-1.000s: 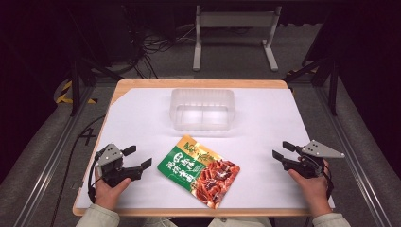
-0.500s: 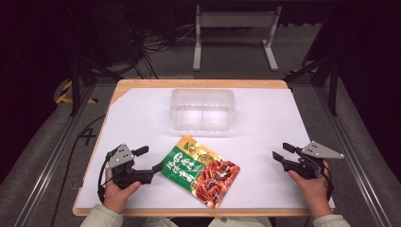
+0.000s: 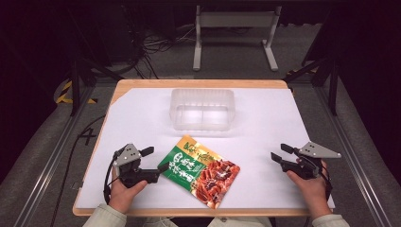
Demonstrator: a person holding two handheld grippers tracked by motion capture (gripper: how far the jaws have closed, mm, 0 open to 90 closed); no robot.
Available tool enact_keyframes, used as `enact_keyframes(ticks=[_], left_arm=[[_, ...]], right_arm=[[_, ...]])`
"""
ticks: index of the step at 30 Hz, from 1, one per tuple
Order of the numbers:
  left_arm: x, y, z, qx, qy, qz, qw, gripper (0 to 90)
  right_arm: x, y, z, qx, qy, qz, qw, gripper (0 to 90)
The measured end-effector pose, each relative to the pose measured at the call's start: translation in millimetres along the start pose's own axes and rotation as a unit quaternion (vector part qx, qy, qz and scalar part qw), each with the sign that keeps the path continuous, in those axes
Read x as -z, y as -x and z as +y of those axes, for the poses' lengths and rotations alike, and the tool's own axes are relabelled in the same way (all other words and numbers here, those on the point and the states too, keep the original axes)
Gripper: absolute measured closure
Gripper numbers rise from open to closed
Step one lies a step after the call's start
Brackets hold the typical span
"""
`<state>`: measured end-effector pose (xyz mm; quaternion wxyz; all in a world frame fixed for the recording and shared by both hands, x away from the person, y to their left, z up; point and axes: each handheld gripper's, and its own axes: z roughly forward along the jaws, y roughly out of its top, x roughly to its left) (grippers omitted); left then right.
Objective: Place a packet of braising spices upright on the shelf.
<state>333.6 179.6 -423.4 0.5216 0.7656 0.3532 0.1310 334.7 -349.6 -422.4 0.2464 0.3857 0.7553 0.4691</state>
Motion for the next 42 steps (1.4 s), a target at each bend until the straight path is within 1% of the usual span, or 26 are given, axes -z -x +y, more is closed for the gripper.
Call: enact_keyframes(ticks=[3,4,5,7,8,11,15,18,21,22,23,24,25,27,28,29,30,32,33,34,35,36,37,39,41,42], left_arm=[[-3.1,-4.5,-2.9,0.01,-0.008,0.004,0.9999,17.6],[-5.1,-6.8,-4.3,0.018,-0.015,0.005,0.9997,17.8],[-5.1,-6.8,-4.3,0.018,-0.015,0.005,0.9997,17.8],[-10.0,-12.6,-7.8,0.033,-0.031,0.007,0.999,18.1],[-11.5,-14.2,-8.6,0.036,-0.036,0.007,0.9987,18.1],[-14.1,-16.1,-10.3,0.036,-0.041,0.01,0.9985,18.1],[-17.3,-17.5,-12.3,0.032,-0.044,0.005,0.9985,18.1],[-20.5,-19.4,-14.8,0.036,-0.056,-0.002,0.9978,18.1],[-22.3,-20.0,-16.5,0.046,-0.066,-0.008,0.9967,18.6],[-22.5,-20.8,-16.5,0.043,-0.071,-0.008,0.9965,19.1],[-23.7,-20.3,-17.2,0.048,-0.075,-0.011,0.9959,19.6],[-24.8,-20.6,-17.6,0.047,-0.081,-0.014,0.9954,20.0],[-25.4,-20.0,-18.0,0.052,-0.085,-0.014,0.995,20.4],[-27.3,-20.3,-18.6,0.047,-0.096,-0.019,0.9941,21.4],[-28.1,-19.4,-18.9,0.051,-0.099,-0.026,0.9935,22.2],[-29.1,-18.9,-18.9,0.047,-0.102,-0.032,0.9932,23.6],[-29.1,-18.9,-18.9,0.047,-0.102,-0.032,0.9932,23.8],[-30.5,-17.1,-19.3,0.045,-0.105,-0.039,0.9927,24.1],[-31.0,-17.5,-19.1,0.037,-0.109,-0.039,0.9926,25.0],[-31.7,-16.7,-19.6,0.042,-0.112,-0.045,0.9918,26.4],[-31.9,-16.6,-19.7,0.043,-0.114,-0.047,0.9914,27.3],[-32.6,-16.6,-19.9,0.046,-0.116,-0.058,0.9905,29.4],[-32.6,-16.6,-19.9,0.046,-0.116,-0.058,0.9905,30.2],[-34.4,-15.2,-20.3,0.057,-0.118,-0.078,0.9883,30.8],[-35.6,-14.3,-20.6,0.053,-0.122,-0.082,0.9878,31.7],[-35.9,-13.7,-20.7,0.055,-0.124,-0.085,0.9872,32.5]], right_arm=[[-0.2,-0.3,-0.1,-0.001,-0.001,0.001,1.0,43.7],[-0.5,-0.1,-0.3,-0.001,-0.002,0.001,1.0,43.7],[-0.5,-0.1,-0.3,-0.001,-0.002,0.001,1.0,43.7],[-0.9,-0.2,-0.4,-0.001,-0.003,0.003,1.0,43.7],[-1.0,-0.4,-0.4,0.0,-0.003,0.002,1.0,43.7],[-0.9,-0.5,-0.5,0.0,-0.004,0.001,1.0,43.7],[-1.6,-0.2,-1.0,-0.002,-0.008,-0.001,1.0,43.9],[-1.6,-0.3,-1.0,-0.001,-0.01,-0.001,1.0,43.9],[-1.7,-0.3,-1.1,-0.001,-0.01,-0.001,0.9999,43.8],[-1.8,-0.3,-1.1,-0.001,-0.01,-0.002,0.9999,43.7],[-1.9,-0.2,-1.2,-0.001,-0.01,-0.002,0.9999,43.7],[-2.1,0.0,-1.3,-0.002,-0.01,-0.002,0.9999,43.6],[-2.2,0.1,-1.4,-0.001,-0.01,-0.002,0.9999,43.6],[-2.2,0.0,-1.3,0.0,-0.011,-0.002,0.9999,43.5],[-2.2,0.0,-1.4,0.0,-0.011,-0.002,0.9999,43.5],[-2.3,0.0,-1.4,0.0,-0.012,-0.002,0.9999,43.5],[-2.3,0.0,-1.4,0.0,-0.012,-0.002,0.9999,43.5],[-2.6,0.2,-1.7,-0.002,-0.013,-0.003,0.9999,43.4],[-2.8,0.4,-1.8,-0.002,-0.013,-0.003,0.9999,43.3],[-3.0,0.5,-1.9,-0.002,-0.014,-0.003,0.9999,43.3],[-3.2,0.4,-2.0,-0.003,-0.014,-0.003,0.9999,43.2],[-3.2,0.5,-2.0,-0.003,-0.014,-0.003,0.9999,43.2],[-3.2,0.5,-2.0,-0.003,-0.014,-0.003,0.9999,43.2],[-3.3,0.4,-2.1,-0.002,-0.015,-0.004,0.9999,43.1],[-3.5,0.5,-2.1,-0.002,-0.015,-0.005,0.9999,43.0],[-3.6,0.7,-2.2,-0.002,-0.015,-0.005,0.9999,42.9]])
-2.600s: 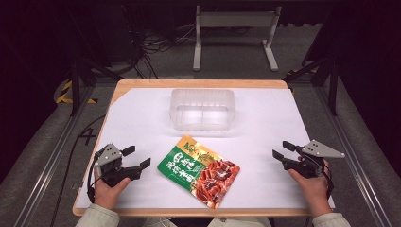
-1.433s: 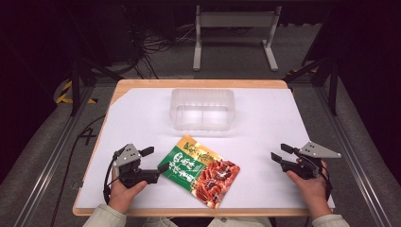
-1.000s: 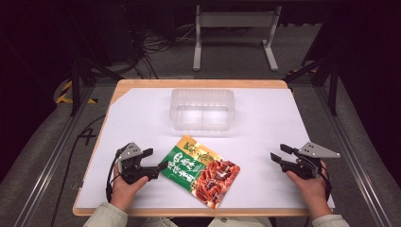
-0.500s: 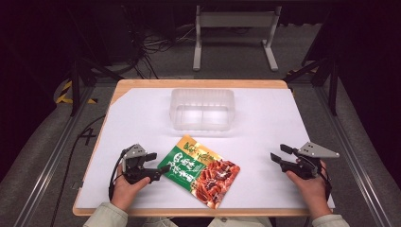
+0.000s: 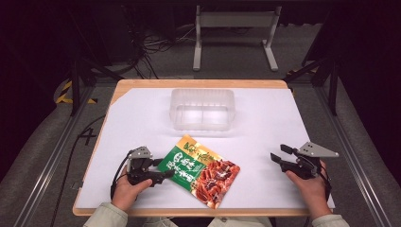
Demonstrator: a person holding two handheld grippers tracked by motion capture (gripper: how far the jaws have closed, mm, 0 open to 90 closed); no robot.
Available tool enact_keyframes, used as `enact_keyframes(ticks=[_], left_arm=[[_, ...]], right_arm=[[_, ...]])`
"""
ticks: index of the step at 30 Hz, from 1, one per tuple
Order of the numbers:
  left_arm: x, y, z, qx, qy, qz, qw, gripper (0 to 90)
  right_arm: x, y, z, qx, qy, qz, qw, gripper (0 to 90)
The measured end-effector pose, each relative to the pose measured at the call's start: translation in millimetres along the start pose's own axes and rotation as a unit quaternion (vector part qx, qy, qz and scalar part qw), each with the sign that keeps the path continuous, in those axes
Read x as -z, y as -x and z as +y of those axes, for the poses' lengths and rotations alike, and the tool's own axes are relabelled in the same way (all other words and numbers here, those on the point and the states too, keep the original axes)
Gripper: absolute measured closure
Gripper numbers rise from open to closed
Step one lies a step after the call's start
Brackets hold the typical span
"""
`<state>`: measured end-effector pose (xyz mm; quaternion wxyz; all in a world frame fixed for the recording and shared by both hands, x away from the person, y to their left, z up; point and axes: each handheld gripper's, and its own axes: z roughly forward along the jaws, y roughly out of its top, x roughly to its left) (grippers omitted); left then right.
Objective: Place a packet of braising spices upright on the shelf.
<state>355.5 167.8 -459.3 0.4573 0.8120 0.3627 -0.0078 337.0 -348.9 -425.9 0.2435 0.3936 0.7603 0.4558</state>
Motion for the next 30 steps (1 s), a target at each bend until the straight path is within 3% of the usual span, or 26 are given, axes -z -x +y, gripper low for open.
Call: enact_keyframes(ticks=[4,13,18,21,24,27,30], left_arm=[[-0.5,-0.8,-0.1,0.004,-0.005,-0.013,0.9999,37.8],[-2.7,-0.7,0.2,-0.001,-0.011,-0.016,0.9998,48.4],[-2.7,-2.2,0.5,0.006,-0.012,-0.018,0.9998,59.6],[-3.2,-2.2,1.0,0.012,-0.012,-0.002,0.9999,72.4],[-3.4,-1.6,1.4,0.007,-0.013,-0.002,0.9999,82.4],[-3.2,0.2,1.8,0.0,-0.003,-0.011,0.9999,89.3],[-2.0,1.9,3.5,0.002,0.0,-0.011,0.9999,89.9]], right_arm=[[-0.1,0.3,-0.1,-0.002,-0.001,-0.002,1.0,42.9],[-0.8,1.3,-0.6,-0.003,-0.003,-0.008,1.0,42.9],[-1.1,1.1,-0.7,-0.004,-0.005,-0.007,1.0,42.9],[-1.5,1.0,-0.6,-0.003,-0.005,-0.007,1.0,42.9],[-2.0,0.7,-0.7,-0.003,-0.006,-0.007,1.0,42.9],[-2.4,0.5,-0.8,-0.003,-0.007,-0.007,1.0,42.8],[-2.4,0.8,-0.9,-0.003,-0.007,-0.007,0.9999,42.9]])
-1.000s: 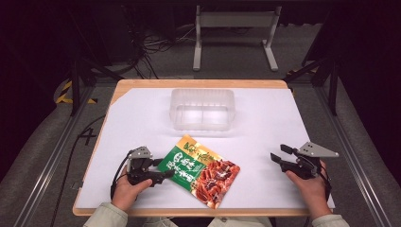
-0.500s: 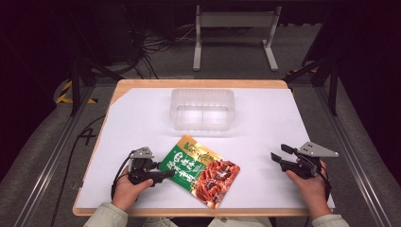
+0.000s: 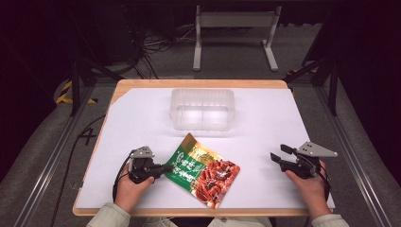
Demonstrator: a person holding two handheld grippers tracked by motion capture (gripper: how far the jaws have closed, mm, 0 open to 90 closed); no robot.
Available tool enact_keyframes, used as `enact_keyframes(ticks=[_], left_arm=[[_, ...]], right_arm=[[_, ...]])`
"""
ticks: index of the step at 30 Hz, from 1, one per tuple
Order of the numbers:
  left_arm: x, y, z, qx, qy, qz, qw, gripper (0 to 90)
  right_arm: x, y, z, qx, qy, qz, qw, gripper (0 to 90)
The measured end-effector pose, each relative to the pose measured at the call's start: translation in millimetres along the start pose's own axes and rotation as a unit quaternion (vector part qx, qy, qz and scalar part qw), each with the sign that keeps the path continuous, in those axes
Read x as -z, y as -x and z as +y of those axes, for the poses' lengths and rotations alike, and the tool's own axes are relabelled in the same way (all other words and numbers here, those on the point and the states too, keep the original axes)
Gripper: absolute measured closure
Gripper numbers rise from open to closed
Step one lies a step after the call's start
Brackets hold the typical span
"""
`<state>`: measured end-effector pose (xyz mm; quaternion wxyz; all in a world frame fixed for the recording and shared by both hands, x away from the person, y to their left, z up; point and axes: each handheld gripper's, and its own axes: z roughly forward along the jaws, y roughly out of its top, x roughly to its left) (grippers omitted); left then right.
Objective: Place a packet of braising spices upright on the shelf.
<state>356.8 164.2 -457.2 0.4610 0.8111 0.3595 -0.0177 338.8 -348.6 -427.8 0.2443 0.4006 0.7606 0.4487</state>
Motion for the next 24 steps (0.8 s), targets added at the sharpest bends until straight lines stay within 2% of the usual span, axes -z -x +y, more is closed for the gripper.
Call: enact_keyframes(ticks=[4,8,12,18,24], left_arm=[[6.3,3.3,4.7,0.004,0.017,-0.008,0.9998,90.0],[15.6,10.5,12.6,-0.004,0.04,-0.016,0.9991,90.0],[22.0,16.5,20.4,-0.011,0.045,-0.021,0.9987,90.0],[34.2,30.4,33.8,-0.016,0.071,-0.055,0.9958,89.9],[40.2,42.7,44.1,-0.036,0.079,-0.061,0.9944,90.0]], right_arm=[[0.4,0.0,-0.7,-0.002,-0.001,-0.001,1.0,42.9],[1.0,0.4,-2.2,0.0,-0.003,-0.003,1.0,42.8],[3.6,0.9,-4.0,-0.004,-0.005,-0.006,1.0,42.8],[7.2,1.7,-6.2,-0.007,-0.005,-0.01,0.9999,42.8],[7.3,1.9,-6.4,-0.009,-0.005,-0.011,0.9999,42.8]])
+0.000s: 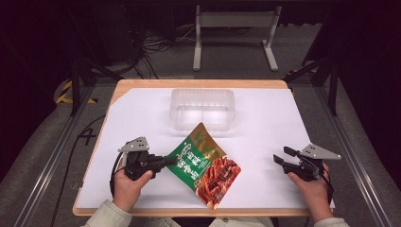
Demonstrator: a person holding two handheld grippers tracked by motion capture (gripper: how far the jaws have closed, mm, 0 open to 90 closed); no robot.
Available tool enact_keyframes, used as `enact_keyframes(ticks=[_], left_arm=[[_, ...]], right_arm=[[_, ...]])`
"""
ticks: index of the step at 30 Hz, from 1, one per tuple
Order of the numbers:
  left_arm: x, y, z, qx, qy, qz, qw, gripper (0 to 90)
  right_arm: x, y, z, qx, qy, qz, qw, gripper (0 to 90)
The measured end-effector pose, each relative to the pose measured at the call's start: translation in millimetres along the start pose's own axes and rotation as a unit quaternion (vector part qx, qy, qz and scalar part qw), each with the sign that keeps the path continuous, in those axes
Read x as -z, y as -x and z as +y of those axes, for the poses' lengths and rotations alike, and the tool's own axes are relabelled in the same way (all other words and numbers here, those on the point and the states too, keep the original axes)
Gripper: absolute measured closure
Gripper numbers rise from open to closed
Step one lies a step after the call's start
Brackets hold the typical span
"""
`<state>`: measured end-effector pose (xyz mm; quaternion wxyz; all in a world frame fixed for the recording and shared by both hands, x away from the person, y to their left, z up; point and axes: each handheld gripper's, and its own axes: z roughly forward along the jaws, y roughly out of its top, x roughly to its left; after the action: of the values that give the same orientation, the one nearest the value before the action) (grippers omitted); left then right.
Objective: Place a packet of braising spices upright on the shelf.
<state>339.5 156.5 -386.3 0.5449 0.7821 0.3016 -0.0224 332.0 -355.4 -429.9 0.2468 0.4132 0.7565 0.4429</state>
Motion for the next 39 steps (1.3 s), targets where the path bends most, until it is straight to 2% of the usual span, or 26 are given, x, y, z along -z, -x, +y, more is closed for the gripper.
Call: enact_keyframes(ticks=[2,5,12,17,18,22,27,30,32,39], left_arm=[[1.1,5.2,5.0,-0.007,0.006,-0.007,0.9999,90.0],[3.6,16.3,13.7,-0.028,0.01,-0.018,0.9994,90.0],[8.7,35.6,31.2,-0.063,0.019,-0.04,0.9971,90.0],[12.4,50.8,43.9,-0.101,0.028,-0.043,0.9936,90.0],[12.9,53.5,47.7,-0.112,0.03,-0.038,0.9925,90.0],[13.9,59.4,60.6,-0.135,0.026,-0.024,0.9902,90.0],[13.4,58.6,76.4,-0.138,0.031,-0.007,0.9899,90.0],[12.8,56.4,86.6,-0.132,0.034,0.0,0.9906,90.0],[12.9,54.7,91.8,-0.138,0.034,0.005,0.9898,90.0],[13.1,48.4,122.4,-0.127,0.045,0.022,0.9907,90.0]], right_arm=[[-0.5,-0.3,0.2,0.0,-0.001,0.001,1.0,42.8],[-2.1,-0.7,0.8,0.001,-0.002,0.004,1.0,42.8],[-1.3,-0.3,0.0,0.001,-0.002,0.004,1.0,42.7],[-0.5,-0.5,-1.5,0.001,-0.004,0.004,1.0,42.8],[-0.1,-0.6,-1.9,0.0,-0.004,0.004,1.0,42.7],[-0.1,-0.4,-4.0,-0.001,-0.008,0.004,1.0,42.8],[-0.5,-1.5,-7.9,0.0,-0.017,0.005,0.9999,42.8],[-0.8,-2.4,-10.0,0.001,-0.022,0.005,0.9997,42.8],[-1.8,-2.6,-11.0,0.004,-0.024,0.005,0.9997,42.8],[-3.5,-2.8,-11.0,0.008,-0.028,0.008,0.9995,42.8]])
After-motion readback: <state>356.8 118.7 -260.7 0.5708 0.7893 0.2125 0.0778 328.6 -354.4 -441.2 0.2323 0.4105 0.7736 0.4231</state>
